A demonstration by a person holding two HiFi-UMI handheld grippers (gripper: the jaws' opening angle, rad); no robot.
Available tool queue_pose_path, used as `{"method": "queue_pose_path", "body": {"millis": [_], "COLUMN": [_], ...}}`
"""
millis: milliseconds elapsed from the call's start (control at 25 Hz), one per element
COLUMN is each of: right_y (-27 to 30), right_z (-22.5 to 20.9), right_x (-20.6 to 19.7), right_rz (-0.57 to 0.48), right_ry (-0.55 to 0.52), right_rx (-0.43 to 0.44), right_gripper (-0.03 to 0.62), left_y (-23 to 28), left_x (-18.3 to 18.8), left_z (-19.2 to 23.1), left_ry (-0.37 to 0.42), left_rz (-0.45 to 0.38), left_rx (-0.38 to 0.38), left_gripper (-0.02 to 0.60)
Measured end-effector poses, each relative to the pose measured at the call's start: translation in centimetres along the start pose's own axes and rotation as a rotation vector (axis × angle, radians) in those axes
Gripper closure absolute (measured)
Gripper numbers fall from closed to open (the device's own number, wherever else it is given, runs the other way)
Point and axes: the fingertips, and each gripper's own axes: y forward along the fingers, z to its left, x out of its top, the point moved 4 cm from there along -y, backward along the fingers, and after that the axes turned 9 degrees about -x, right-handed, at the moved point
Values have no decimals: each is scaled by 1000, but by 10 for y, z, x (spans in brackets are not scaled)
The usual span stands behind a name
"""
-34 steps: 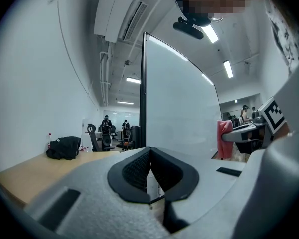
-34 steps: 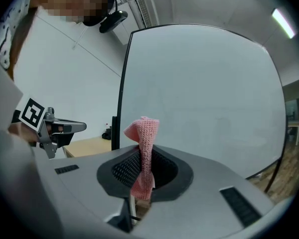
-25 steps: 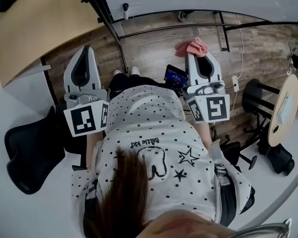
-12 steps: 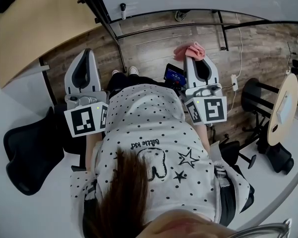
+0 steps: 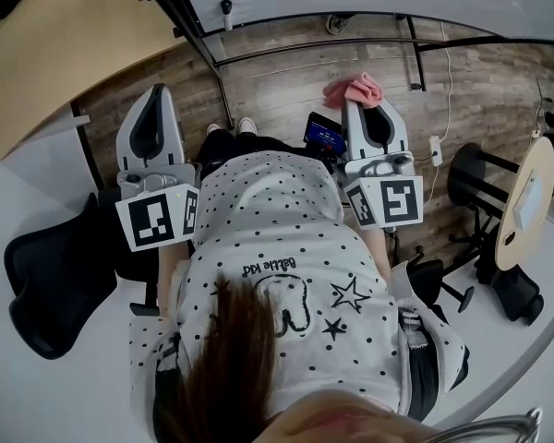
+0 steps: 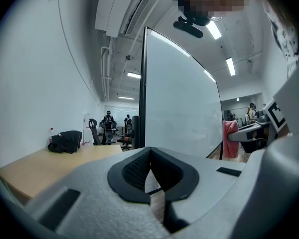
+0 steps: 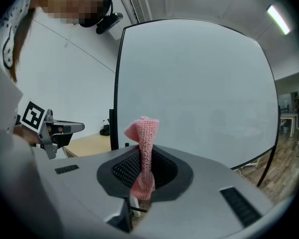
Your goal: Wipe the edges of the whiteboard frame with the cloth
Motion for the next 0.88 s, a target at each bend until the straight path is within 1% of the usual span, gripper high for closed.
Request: {"method": "queue_pose_path", "body": {"millis": [880], "right_y": [3], "right_z": [-5], "right_x": [5], "right_rz": [-7], "right_ry": [-7], "right_rx": [6], "right_gripper": [561], "left_y": [1], "left_x": [6], "left_z": [0], "left_ry": [10], "left_rz": [0], "left_rx": [8], "left_gripper": [566]}}
